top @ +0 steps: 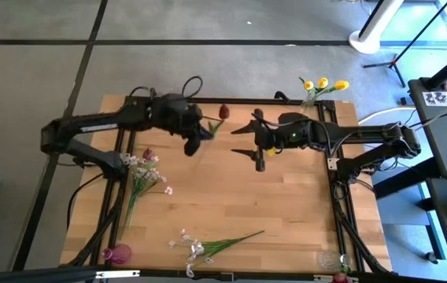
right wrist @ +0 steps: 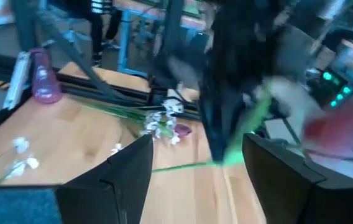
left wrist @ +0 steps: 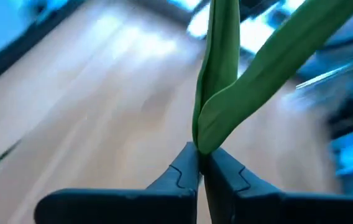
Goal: Sort flowers into vase by color
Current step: Put the top red tulip into the white crystal vase
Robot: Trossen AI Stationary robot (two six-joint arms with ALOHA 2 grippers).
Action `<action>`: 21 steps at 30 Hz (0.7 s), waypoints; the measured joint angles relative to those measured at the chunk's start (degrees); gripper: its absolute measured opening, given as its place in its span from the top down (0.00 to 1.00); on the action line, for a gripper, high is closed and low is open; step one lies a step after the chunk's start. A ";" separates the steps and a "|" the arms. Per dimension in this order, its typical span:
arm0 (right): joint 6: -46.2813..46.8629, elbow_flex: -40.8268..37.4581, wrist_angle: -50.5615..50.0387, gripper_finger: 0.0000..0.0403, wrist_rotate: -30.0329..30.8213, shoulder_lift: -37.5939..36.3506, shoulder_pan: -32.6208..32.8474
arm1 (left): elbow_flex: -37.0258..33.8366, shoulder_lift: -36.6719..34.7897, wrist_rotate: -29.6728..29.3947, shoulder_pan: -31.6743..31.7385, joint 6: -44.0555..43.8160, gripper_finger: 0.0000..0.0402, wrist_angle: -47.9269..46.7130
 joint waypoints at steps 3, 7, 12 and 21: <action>-1.94 0.00 -0.60 0.38 -3.07 -1.17 0.04 | 0.04 -1.89 -4.25 -7.30 -3.10 0.98 11.83; -2.13 0.00 -1.35 0.38 -7.86 -5.01 0.04 | 0.06 -1.51 -13.56 -16.40 -5.10 0.99 24.39; -3.07 0.00 -2.33 0.38 -8.73 -9.40 0.04 | 0.06 0.64 -26.03 -24.82 -4.90 0.99 34.22; 8.94 0.02 4.64 0.38 -10.83 -8.31 0.08 | 0.08 9.36 -34.35 -30.65 -3.70 0.98 47.78</action>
